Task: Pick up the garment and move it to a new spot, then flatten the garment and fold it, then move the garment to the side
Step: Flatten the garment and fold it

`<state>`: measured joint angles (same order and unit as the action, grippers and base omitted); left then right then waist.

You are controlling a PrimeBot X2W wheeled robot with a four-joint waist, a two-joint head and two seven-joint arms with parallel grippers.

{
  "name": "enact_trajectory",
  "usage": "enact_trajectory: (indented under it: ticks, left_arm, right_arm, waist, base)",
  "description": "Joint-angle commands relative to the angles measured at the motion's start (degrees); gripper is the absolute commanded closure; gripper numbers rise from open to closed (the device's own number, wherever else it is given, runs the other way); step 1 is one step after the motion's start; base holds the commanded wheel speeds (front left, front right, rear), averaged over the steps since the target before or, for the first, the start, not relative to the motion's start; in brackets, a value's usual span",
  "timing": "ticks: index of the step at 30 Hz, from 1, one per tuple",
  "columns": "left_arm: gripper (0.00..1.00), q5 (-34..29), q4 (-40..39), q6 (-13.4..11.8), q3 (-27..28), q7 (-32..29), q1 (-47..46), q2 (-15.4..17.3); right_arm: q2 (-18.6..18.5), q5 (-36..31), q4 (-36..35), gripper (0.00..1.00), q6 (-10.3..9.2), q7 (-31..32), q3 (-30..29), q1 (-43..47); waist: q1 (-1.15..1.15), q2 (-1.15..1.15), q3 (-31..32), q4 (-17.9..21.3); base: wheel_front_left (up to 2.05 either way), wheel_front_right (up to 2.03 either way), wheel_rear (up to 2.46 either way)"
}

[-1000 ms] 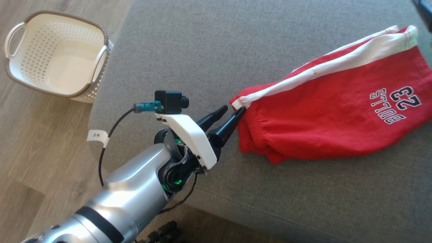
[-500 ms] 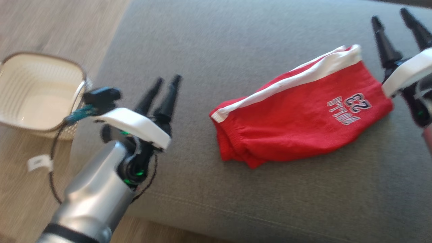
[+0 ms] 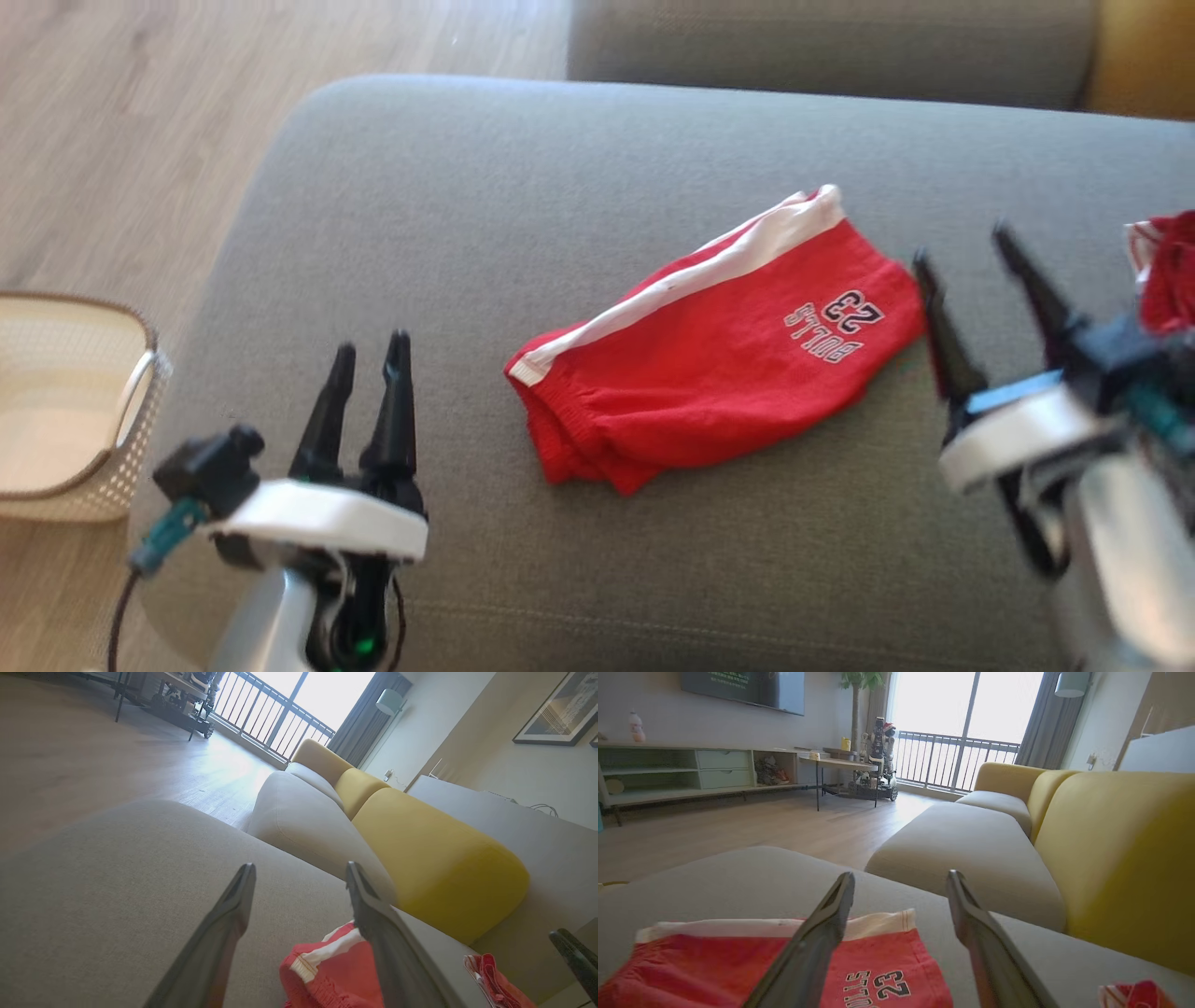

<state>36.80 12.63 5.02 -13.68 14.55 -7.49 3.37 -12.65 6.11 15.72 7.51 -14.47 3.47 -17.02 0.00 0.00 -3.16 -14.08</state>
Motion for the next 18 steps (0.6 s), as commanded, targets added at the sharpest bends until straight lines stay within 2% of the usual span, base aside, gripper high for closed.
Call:
enact_trajectory:
  ticks: [1, 5, 9, 14, 18]
  left_arm:
    - [0.00, -1.6, -2.2, 0.5, 2.8, 0.4, 0.5, -0.2]
    - [0.00, -4.3, -2.0, 1.1, 3.4, 0.4, 4.0, -0.4]
    - [0.00, -7.5, -1.7, 1.3, 3.3, 0.4, 6.1, -0.5]
    - [0.00, -8.0, -4.0, 0.8, 4.9, 0.4, 8.6, -0.5]
    - [0.00, -7.4, -5.4, -0.1, 3.7, 0.4, 9.5, -0.5]
  right_arm:
    - [2.4, -2.1, -4.3, 0.00, -0.02, -0.5, -0.9, 2.6]
    - [5.8, -4.8, -7.5, 0.00, -0.02, -0.5, -2.3, 9.4]
    - [7.1, -5.9, -8.6, 0.00, -0.02, -0.5, -3.2, 12.6]
    - [8.4, -6.7, -9.4, 0.00, -0.02, -0.5, -4.1, 14.7]
    - [8.9, -6.8, -9.5, 0.00, -0.02, -0.5, -4.7, 14.7]
  waist:
    - [0.00, 0.00, 1.4, 1.5]
    - [0.00, 0.00, 2.4, 2.8]
    - [0.00, 0.00, 3.2, 3.8]
    - [0.00, 0.00, 3.8, 5.0]
    - [0.00, 0.00, 3.3, 5.0]
  base:
    - [0.00, 0.00, 0.00]
    - [0.00, 0.00, 0.00]
    - [0.00, 0.00, 0.00]
    - [0.00, 0.00, 0.00]
    - [0.00, 0.00, 0.00]
